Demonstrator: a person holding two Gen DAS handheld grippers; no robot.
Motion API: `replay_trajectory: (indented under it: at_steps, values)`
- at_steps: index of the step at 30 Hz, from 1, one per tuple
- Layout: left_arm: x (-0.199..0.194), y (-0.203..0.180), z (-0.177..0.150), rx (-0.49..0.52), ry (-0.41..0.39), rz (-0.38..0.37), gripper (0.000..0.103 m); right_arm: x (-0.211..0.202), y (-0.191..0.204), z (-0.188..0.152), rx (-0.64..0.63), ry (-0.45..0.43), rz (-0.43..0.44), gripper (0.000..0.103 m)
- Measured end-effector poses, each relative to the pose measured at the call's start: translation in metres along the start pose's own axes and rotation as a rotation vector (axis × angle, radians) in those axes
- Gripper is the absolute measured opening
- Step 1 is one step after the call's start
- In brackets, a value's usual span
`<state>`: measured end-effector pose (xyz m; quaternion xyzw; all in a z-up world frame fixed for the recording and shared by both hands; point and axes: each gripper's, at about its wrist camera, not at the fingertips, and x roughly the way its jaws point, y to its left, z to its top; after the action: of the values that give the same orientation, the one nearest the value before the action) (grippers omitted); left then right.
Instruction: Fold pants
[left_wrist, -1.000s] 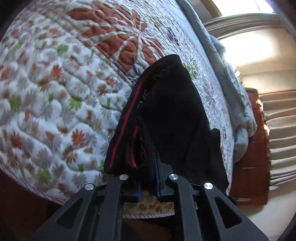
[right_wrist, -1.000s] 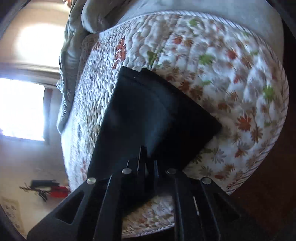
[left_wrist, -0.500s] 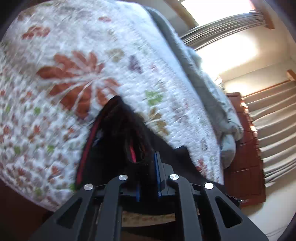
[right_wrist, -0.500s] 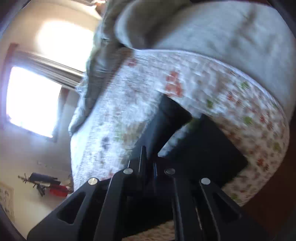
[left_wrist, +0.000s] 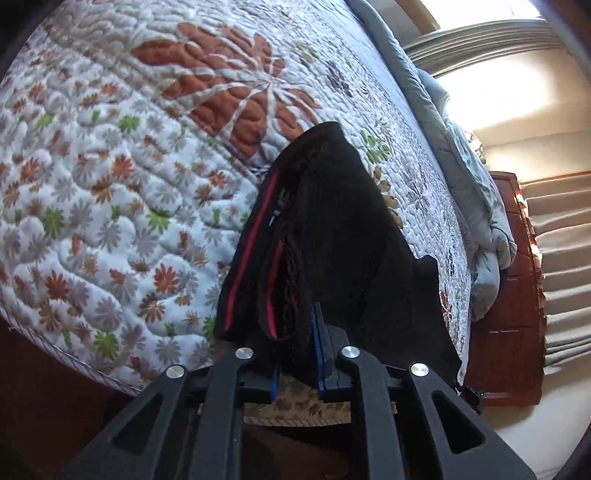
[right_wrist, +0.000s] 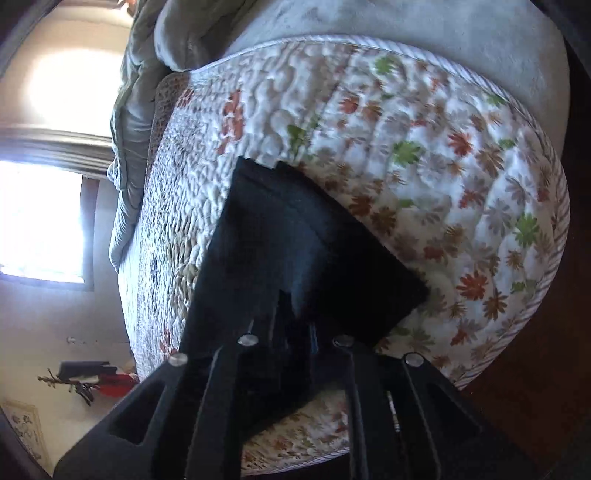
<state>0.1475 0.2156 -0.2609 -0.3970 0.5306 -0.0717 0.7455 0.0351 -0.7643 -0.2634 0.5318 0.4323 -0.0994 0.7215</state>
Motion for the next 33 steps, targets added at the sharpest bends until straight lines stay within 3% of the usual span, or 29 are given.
replay_trajectory:
  at_steps: [2,6,10,13,17,18,19,24,33]
  values:
    - [-0.004,0.002,-0.005,-0.01,-0.013,-0.011,0.023,-0.011,-0.012,0.002,0.04,-0.027,0.038,0.022]
    - [-0.033,-0.009,-0.016,0.042,-0.081,0.075,0.059,-0.046,-0.032,0.0,0.11,-0.117,0.064,0.03]
    - [-0.072,-0.025,-0.026,0.103,-0.198,0.138,0.067,-0.058,-0.036,-0.001,0.095,-0.11,0.109,0.038]
    - [-0.081,-0.034,-0.029,0.122,-0.237,0.11,0.077,-0.047,-0.032,0.002,0.099,-0.095,0.12,0.038]
    - [-0.066,-0.044,-0.027,0.154,-0.182,0.111,0.077,-0.019,-0.026,0.003,0.118,-0.058,0.103,0.038]
    - [-0.059,-0.046,-0.025,0.159,-0.171,0.11,0.077,-0.017,-0.025,0.003,0.118,-0.06,0.109,0.032]
    - [-0.052,-0.048,-0.022,0.159,-0.16,0.107,0.077,-0.018,-0.021,0.002,0.107,-0.072,0.099,0.003]
    - [-0.033,-0.055,-0.013,0.159,-0.133,0.12,0.077,-0.036,-0.005,-0.01,0.066,-0.125,0.066,0.004]
    - [-0.013,-0.063,-0.003,0.213,-0.064,0.15,0.079,-0.023,-0.034,-0.014,0.122,-0.117,0.028,0.004]
